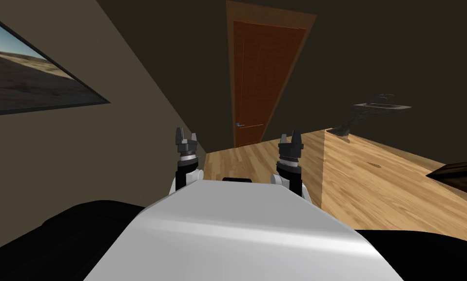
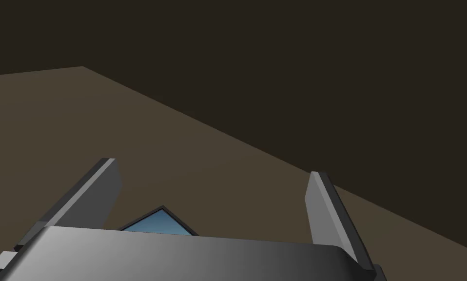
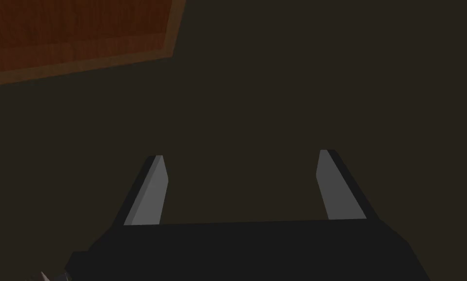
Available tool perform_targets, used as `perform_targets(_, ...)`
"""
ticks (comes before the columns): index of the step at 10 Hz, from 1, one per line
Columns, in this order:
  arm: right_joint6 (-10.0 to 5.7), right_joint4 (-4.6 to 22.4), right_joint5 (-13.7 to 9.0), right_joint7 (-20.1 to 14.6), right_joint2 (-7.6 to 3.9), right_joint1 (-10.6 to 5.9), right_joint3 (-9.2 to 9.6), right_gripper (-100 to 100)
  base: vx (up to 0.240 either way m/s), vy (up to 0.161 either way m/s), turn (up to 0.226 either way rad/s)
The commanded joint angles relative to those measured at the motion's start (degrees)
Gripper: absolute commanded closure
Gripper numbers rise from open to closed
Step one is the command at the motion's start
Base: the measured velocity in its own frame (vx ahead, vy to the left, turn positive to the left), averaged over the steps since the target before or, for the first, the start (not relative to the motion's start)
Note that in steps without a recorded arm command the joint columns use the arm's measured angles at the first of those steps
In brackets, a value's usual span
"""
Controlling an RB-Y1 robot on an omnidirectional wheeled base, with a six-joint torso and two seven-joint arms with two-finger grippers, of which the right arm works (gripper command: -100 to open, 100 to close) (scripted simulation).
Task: Pull the door open
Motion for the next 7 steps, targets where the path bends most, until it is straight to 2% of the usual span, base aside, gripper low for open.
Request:
perform_targets(1,-0.36,2.18,0.14,-0.15,-0.58,-0.91,-0.66,-100,0.046,0.004,0.084)
perform_targets(4,-0.82,4.93,0.32,-0.35,-1.23,-2.06,-1.49,-100,0.071,-0.010,0.071)
perform_targets(7,-1.46,8.81,0.57,-0.62,-2.01,-3.67,-2.66,-100,0.070,-0.003,0.079)
